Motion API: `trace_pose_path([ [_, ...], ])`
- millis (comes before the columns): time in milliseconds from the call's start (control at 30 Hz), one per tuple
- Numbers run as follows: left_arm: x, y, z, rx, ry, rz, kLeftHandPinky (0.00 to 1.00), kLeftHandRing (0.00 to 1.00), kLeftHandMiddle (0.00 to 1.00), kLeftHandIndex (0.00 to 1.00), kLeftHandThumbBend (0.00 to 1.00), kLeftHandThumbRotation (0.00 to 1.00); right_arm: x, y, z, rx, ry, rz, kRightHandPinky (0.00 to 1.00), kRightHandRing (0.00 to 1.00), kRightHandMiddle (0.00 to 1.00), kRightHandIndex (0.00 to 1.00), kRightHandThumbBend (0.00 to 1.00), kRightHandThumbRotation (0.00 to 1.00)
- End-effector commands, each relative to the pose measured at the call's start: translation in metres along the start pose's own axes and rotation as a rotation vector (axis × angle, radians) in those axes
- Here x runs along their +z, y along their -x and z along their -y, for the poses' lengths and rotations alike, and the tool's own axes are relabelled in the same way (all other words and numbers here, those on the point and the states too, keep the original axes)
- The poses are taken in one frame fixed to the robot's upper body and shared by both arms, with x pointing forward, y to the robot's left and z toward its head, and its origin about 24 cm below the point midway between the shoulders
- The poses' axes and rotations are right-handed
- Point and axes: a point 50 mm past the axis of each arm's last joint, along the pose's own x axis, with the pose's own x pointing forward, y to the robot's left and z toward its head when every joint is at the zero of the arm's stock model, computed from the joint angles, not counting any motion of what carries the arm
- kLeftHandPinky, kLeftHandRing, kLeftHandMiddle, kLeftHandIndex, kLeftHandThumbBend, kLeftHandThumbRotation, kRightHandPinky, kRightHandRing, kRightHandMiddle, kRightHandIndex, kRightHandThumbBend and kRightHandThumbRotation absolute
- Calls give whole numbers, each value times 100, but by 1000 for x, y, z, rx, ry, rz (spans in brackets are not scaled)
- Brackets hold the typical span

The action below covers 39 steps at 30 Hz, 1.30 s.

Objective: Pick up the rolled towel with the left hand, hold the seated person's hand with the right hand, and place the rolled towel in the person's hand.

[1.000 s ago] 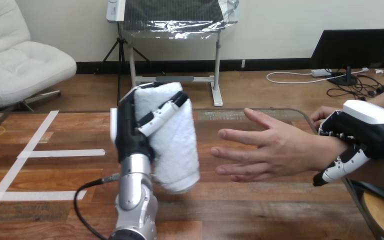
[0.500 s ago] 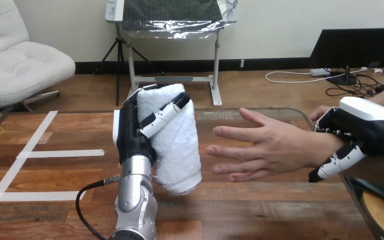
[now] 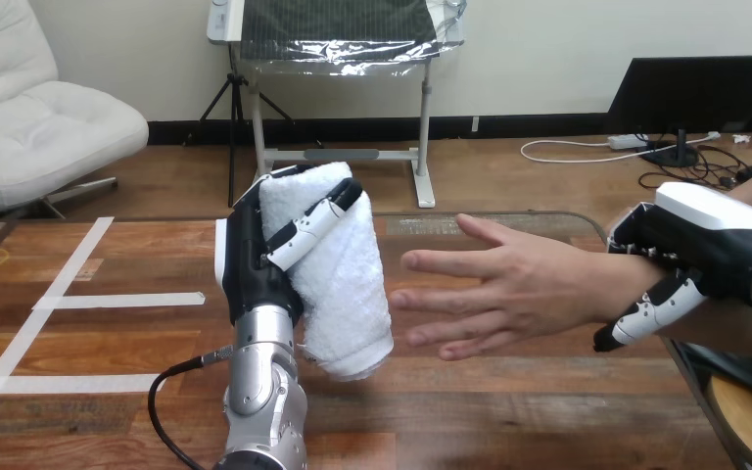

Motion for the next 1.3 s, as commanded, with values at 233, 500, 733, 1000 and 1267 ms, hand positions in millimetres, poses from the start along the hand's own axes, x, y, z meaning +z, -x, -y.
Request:
trace_pose_path([
  [233, 68, -20, 151, -298, 350, 177, 33, 39, 43, 42, 80, 0, 40, -15, 29, -117, -35, 149, 24, 31, 37, 37, 91, 22],
  [500, 72, -14, 168, -328, 394, 174, 33, 38, 42, 41, 81, 0, 43, -18, 29, -121, -34, 147, 25, 31, 37, 37, 90, 21],
  [733, 77, -7, 185, -377, 429, 171, 33, 38, 42, 42, 80, 0, 46, -20, 28, -119, -29, 149, 26, 32, 38, 38, 89, 20],
  [1000, 79, -1, 196, -418, 457, 167, 33, 38, 42, 41, 81, 0, 49, -21, 27, -113, -28, 147, 27, 33, 39, 38, 88, 22],
  [1267, 82, 7, 209, -468, 429, 180, 32, 37, 41, 41, 85, 0, 51, -22, 25, -112, -41, 156, 28, 34, 39, 38, 88, 22],
])
